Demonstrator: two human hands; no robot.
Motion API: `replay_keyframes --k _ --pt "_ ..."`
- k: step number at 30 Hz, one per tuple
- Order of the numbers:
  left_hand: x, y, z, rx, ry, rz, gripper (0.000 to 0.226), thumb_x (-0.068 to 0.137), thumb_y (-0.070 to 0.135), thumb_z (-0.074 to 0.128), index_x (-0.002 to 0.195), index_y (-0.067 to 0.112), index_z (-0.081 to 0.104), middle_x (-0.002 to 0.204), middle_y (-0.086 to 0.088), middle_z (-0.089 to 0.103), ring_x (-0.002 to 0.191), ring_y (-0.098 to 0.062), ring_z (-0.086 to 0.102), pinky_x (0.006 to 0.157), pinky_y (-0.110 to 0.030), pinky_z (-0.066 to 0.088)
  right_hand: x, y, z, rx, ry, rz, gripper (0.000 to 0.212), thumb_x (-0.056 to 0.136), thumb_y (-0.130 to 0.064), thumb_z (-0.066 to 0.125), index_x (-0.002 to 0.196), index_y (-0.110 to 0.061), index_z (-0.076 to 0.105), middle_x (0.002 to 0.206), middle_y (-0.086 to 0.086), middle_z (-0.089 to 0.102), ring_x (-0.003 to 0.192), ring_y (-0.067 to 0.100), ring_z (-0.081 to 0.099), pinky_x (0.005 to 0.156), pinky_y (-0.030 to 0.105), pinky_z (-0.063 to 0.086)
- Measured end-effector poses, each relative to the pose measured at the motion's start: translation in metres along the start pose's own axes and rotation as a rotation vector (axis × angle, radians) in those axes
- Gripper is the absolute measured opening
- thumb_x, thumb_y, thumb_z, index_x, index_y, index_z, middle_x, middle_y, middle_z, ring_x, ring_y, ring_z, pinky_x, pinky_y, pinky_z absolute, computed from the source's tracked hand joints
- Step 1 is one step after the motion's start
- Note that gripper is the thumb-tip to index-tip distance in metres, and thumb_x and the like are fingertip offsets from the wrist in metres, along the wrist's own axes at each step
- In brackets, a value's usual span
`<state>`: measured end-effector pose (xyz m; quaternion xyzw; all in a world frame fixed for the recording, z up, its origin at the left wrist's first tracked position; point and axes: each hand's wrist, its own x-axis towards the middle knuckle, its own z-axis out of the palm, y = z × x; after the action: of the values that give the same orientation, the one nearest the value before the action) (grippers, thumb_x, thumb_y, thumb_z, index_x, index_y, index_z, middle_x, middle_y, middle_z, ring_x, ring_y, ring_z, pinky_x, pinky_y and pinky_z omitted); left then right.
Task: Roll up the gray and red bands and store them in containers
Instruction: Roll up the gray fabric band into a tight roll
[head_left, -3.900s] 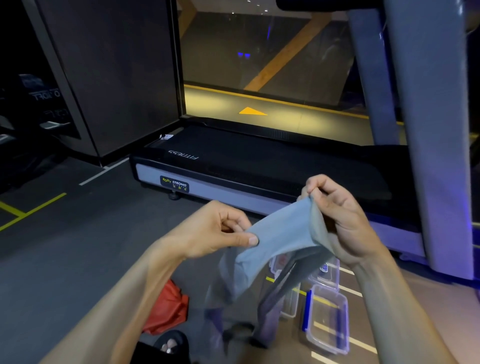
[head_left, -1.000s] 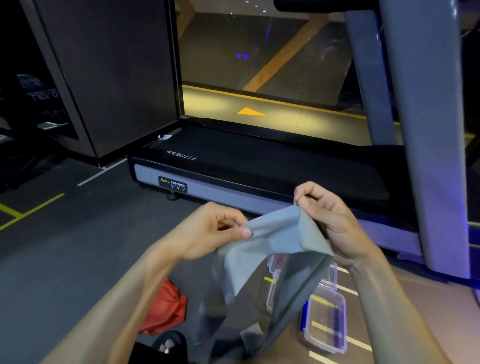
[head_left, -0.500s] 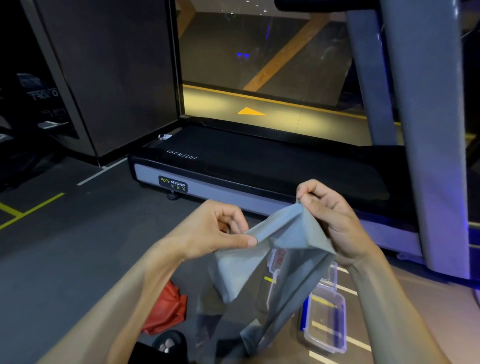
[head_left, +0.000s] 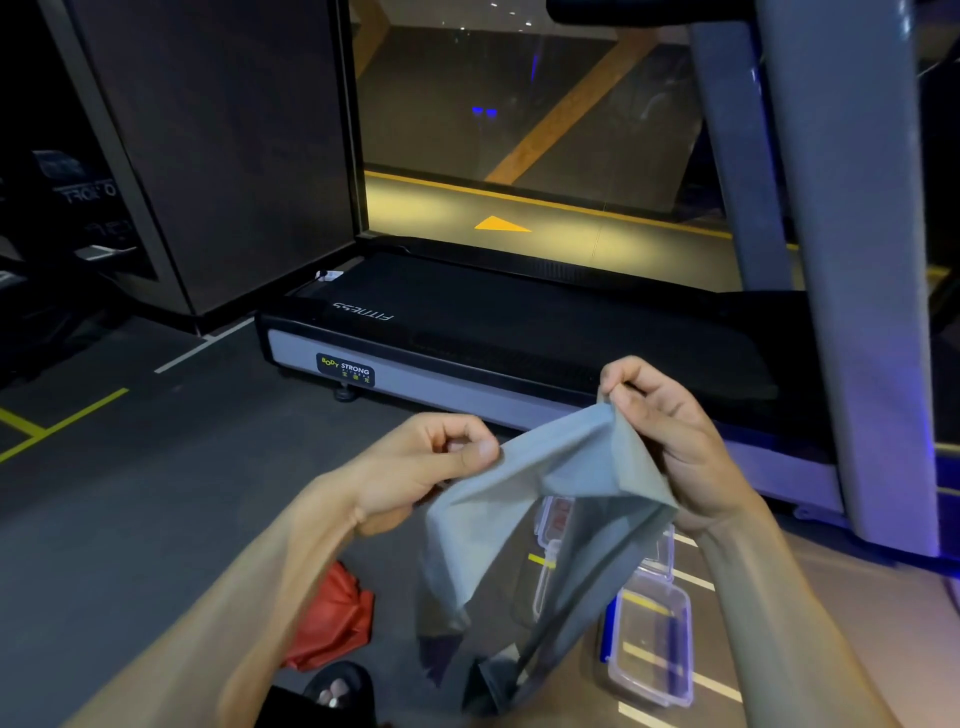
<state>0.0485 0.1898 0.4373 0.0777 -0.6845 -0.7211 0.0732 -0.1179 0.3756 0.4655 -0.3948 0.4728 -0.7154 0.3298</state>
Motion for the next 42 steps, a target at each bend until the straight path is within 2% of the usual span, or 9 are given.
replay_keyframes --k 3,5,11,15,17,24,31,38,42 --pt "0.001 -0.002 0.0 -0.113 0.015 -0.077 0.021 0.086 0.028 0.071 0.069 0.018 0.062 0.071 -0.002 0.059 0.06 -0.009 0.057 0.055 -0.018 0.046 0.0 -0.001 0.001 0.041 -0.023 -0.008 0.004 0.092 -0.019 0.063 0.09 -0.015 0.061 0.079 0.005 0.047 0.063 0.01 0.049 0.057 0.021 0.044" --pt "0.003 -0.003 0.003 -0.133 0.014 -0.083 0.022 0.084 0.029 0.073 0.069 0.018 0.061 0.071 -0.002 0.061 0.06 -0.009 0.057 0.055 -0.018 0.046 0.0 -0.002 0.002 0.073 -0.077 -0.009 0.02 0.088 -0.029 0.076 0.091 -0.016 0.061 0.079 0.004 0.049 0.062 0.009 0.051 0.057 0.02 0.046" --pt "0.0 0.002 0.006 -0.039 -0.049 0.063 0.013 0.088 0.009 0.073 0.079 0.018 0.072 0.077 0.001 0.067 0.068 -0.006 0.061 0.065 -0.015 0.049 0.001 0.0 0.001 0.043 -0.086 0.003 0.036 0.079 -0.039 0.084 0.093 -0.015 0.061 0.082 0.006 0.048 0.065 0.011 0.05 0.06 0.022 0.044" --pt "-0.001 0.0 0.005 0.027 -0.07 0.072 0.014 0.086 0.008 0.071 0.097 0.015 0.078 0.091 -0.009 0.072 0.083 -0.013 0.066 0.078 -0.022 0.054 0.002 0.004 0.002 0.055 -0.069 0.013 0.032 0.081 -0.036 0.083 0.093 -0.016 0.062 0.081 0.006 0.047 0.066 0.011 0.049 0.06 0.022 0.044" --pt "0.0 -0.001 0.005 0.076 -0.052 0.065 0.01 0.084 0.012 0.075 0.093 0.011 0.078 0.093 -0.013 0.071 0.086 -0.018 0.064 0.08 -0.024 0.053 0.003 0.005 0.003 0.046 -0.059 0.023 0.024 0.085 -0.032 0.079 0.092 -0.016 0.062 0.08 0.006 0.046 0.065 0.012 0.047 0.059 0.022 0.043" --pt "0.001 -0.002 0.01 0.16 -0.01 0.006 0.019 0.076 0.01 0.084 0.075 0.009 0.066 0.065 0.004 0.06 0.064 -0.01 0.053 0.063 -0.02 0.045 0.002 0.009 0.009 0.005 -0.069 0.057 0.012 0.088 -0.027 0.07 0.091 -0.017 0.064 0.077 0.005 0.047 0.064 0.011 0.046 0.059 0.022 0.043" --pt "0.004 -0.005 0.009 0.128 0.147 0.179 0.027 0.08 -0.001 0.08 0.076 0.016 0.059 0.072 -0.002 0.055 0.069 -0.013 0.051 0.072 -0.023 0.047 0.001 0.008 0.01 0.049 -0.042 0.05 0.003 0.091 -0.018 0.063 0.09 -0.015 0.062 0.073 0.003 0.049 0.061 0.01 0.05 0.055 0.02 0.044" --pt "0.002 -0.004 0.008 0.188 0.173 0.154 0.014 0.078 0.012 0.082 0.091 0.014 0.078 0.075 0.0 0.067 0.074 -0.008 0.063 0.078 -0.022 0.051 0.001 0.01 0.012 0.042 -0.044 0.042 0.004 0.094 -0.013 0.058 0.092 -0.013 0.061 0.074 0.004 0.051 0.061 0.009 0.052 0.056 0.021 0.048" --pt "0.003 -0.006 0.01 0.205 0.179 0.116 0.019 0.078 0.008 0.085 0.094 0.013 0.078 0.07 0.01 0.063 0.061 -0.009 0.048 0.062 -0.02 0.042 0.002 0.012 0.011 0.012 -0.041 0.044 0.004 0.094 -0.016 0.059 0.092 -0.014 0.062 0.075 0.004 0.049 0.063 0.011 0.05 0.057 0.022 0.045"
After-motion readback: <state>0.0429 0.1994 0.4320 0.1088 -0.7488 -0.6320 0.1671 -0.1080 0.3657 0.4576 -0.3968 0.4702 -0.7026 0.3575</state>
